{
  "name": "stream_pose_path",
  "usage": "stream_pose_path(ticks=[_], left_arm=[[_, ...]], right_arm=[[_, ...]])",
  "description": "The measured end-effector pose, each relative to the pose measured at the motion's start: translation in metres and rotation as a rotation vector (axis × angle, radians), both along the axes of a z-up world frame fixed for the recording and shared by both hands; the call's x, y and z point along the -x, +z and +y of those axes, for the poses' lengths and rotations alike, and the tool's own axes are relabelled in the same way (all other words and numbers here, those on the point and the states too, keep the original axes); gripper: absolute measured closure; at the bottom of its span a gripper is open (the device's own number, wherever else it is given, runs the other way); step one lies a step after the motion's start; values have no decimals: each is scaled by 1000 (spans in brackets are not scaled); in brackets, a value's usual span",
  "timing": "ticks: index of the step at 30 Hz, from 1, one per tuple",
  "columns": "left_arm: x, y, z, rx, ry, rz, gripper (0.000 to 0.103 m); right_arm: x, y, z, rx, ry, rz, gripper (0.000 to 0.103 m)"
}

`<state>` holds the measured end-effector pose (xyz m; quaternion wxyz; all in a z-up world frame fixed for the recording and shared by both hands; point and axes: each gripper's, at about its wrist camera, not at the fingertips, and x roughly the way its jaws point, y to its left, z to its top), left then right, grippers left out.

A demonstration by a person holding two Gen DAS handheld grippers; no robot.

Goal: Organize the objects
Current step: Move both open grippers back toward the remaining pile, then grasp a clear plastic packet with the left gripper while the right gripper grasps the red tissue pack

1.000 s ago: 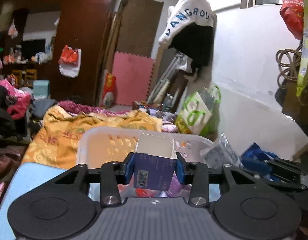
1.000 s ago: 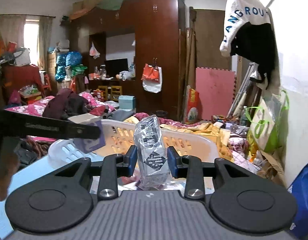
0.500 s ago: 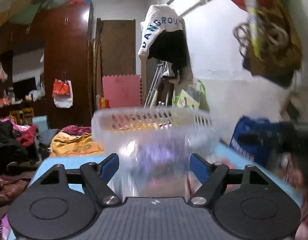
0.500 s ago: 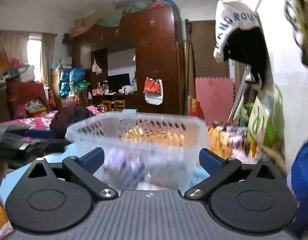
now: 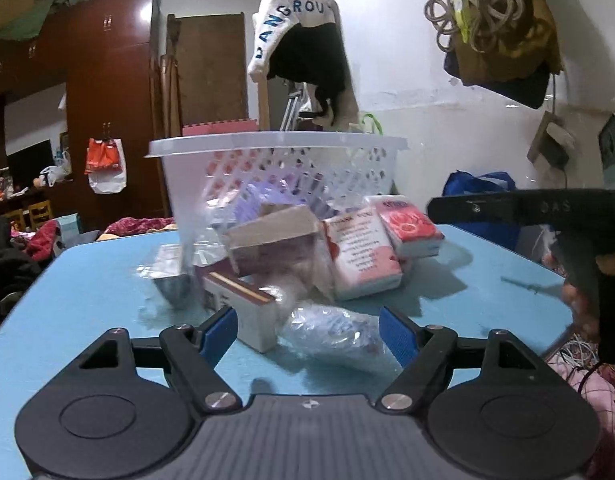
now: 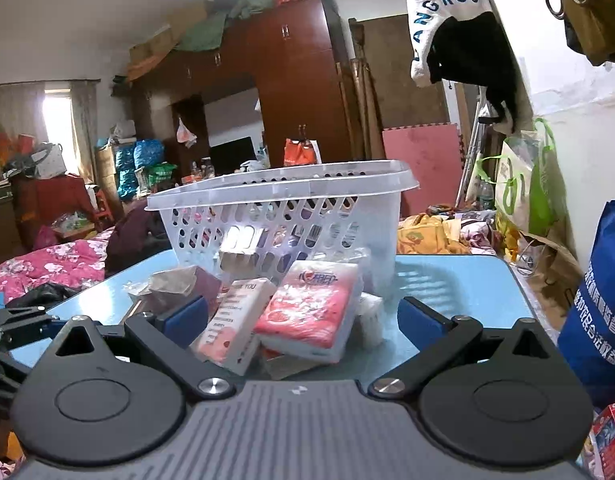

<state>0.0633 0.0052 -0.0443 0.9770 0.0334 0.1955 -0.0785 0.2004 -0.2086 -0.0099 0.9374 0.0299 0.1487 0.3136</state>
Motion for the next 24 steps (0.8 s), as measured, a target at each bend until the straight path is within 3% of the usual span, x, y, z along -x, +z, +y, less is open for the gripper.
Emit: stream_pose_path(ticks=[7, 11, 15, 17, 19, 24], left_arm=[[-4, -11, -17, -37, -11, 21, 22], [-7, -15, -21, -50, -1, 19, 22], [-10, -13, -21, -31, 1, 17, 22], [-11, -14, -22, -33, 6, 17, 22], [-12, -14, -24, -32, 13, 21, 22], [-15, -11, -32, -28, 18, 13, 22]], right_arm=[[-2, -10, 12, 86, -24, -6, 0], [-8, -13, 23, 136, -12, 13, 14], [-13, -15, 29, 161, -1, 28, 18], [-11, -15, 29, 169, 9, 16, 33], [-9, -16, 28, 172, -7, 16, 41], [-3, -15, 21, 137, -11, -13, 42]])
